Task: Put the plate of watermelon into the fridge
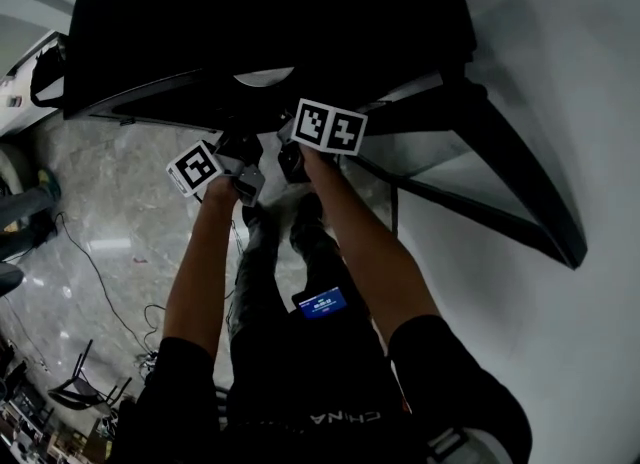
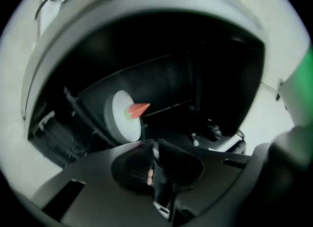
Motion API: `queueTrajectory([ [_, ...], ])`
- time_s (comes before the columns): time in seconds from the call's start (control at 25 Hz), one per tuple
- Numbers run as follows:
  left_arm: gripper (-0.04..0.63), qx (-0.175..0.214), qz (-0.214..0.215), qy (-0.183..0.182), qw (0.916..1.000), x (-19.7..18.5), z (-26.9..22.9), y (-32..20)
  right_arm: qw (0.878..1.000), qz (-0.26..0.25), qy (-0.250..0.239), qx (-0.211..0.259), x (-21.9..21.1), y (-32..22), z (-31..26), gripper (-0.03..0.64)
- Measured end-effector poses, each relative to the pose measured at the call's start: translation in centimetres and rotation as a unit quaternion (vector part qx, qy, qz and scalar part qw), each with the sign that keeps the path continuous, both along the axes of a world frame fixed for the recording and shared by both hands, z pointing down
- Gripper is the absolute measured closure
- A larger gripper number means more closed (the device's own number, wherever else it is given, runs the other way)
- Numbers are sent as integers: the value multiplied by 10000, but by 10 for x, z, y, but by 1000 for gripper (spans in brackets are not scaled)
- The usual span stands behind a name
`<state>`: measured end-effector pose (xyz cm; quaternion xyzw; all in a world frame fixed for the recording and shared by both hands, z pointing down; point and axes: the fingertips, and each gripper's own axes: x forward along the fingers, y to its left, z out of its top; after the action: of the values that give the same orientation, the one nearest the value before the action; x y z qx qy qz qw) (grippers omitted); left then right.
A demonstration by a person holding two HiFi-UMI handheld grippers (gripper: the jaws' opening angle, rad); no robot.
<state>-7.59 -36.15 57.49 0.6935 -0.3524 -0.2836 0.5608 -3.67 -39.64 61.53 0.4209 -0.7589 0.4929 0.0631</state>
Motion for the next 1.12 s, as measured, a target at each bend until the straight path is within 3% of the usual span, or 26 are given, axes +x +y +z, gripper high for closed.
queueTrajectory([
  [0.04, 565, 64, -57, -88, 9999, -1, -2, 9, 9999, -99, 39, 109, 0, 7, -4, 585],
  [0.2, 583, 538, -60, -747, 9957, -14, -22, 44, 9974, -489, 144, 508, 0, 39, -34, 596],
  [0.36, 584, 1343, 199, -1496, 9794, -7, -67, 50, 9923, -870, 245, 851, 12, 44, -70, 598],
  [0.56, 584, 1714, 305, -1988, 9645, 4, -103, 67, 9863, -1176, 213, 1134, 33, 56, -104, 598],
  [0.84, 583, 2342, 995, -2853, 9240, 20, -159, 134, 9730, -1495, 394, 1714, 55, 104, -163, 600],
  [1.0, 583, 2604, 1232, -3453, 8932, 16, -169, 196, 9703, -1394, 479, 1919, 65, 156, -176, 601],
  [1.12, 584, 2713, 1281, -3753, 8770, 5, -171, 254, 9687, -1326, 606, 2010, 64, 206, -179, 601],
])
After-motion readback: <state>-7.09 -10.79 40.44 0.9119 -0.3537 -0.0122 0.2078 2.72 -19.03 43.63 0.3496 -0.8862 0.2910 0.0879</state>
